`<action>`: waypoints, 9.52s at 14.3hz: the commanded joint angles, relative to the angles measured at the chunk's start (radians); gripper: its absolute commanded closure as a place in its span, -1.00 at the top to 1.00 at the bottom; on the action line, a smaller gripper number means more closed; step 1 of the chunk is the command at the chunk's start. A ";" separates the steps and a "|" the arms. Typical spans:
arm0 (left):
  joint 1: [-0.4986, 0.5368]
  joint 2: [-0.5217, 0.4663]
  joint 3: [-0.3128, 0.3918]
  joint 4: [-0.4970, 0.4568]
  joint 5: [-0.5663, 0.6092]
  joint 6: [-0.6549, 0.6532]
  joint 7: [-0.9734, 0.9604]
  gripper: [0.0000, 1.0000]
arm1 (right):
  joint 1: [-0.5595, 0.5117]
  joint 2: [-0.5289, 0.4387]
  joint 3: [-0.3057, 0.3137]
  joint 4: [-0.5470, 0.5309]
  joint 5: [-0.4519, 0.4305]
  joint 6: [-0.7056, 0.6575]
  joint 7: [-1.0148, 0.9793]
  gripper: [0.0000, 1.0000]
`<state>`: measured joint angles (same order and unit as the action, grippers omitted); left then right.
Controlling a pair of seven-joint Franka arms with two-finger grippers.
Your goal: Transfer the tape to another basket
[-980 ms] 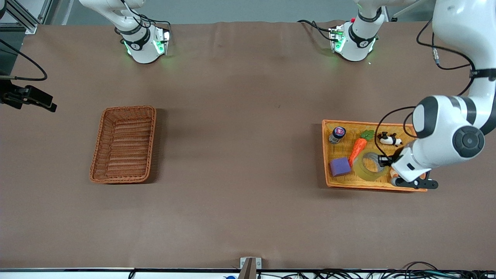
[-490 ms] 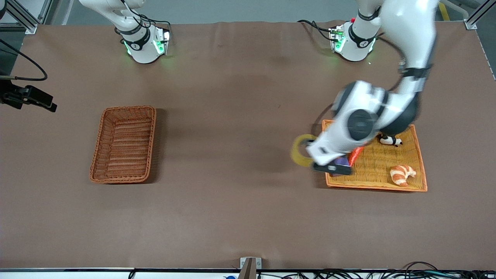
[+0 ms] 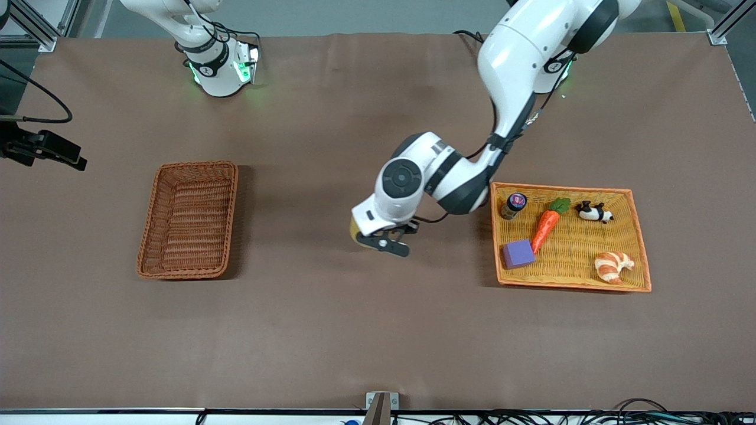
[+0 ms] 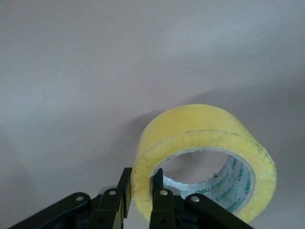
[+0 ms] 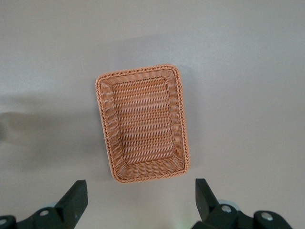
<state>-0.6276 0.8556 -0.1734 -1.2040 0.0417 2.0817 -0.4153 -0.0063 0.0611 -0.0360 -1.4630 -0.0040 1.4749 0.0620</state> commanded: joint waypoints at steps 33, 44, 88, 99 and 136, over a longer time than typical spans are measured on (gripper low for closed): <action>0.535 -0.943 0.011 -0.560 -0.078 -0.336 0.275 1.00 | 0.144 0.571 0.534 -0.031 -0.301 0.594 0.590 1.00; 0.640 -0.946 0.022 -0.510 -0.074 -0.370 0.302 1.00 | 0.236 0.752 0.535 -0.033 -0.422 0.818 0.593 1.00; 0.643 -0.851 0.012 -0.476 -0.085 -0.365 0.277 1.00 | 0.071 0.186 0.035 -0.412 -0.067 0.726 -0.115 -0.99; 0.646 -0.846 0.012 -0.454 -0.083 -0.364 0.280 1.00 | 0.068 0.091 -0.079 -0.982 -0.065 1.252 -0.235 -0.97; 0.645 -0.828 0.015 -0.424 -0.086 -0.368 0.280 1.00 | 0.051 -0.098 -0.021 -0.094 0.002 0.067 0.096 1.00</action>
<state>0.0095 0.0322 -0.1602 -1.6467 -0.0262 1.7245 -0.1314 0.0663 -0.0515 -0.0611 -1.5810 -0.0247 1.5580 0.1691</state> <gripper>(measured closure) 0.000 0.000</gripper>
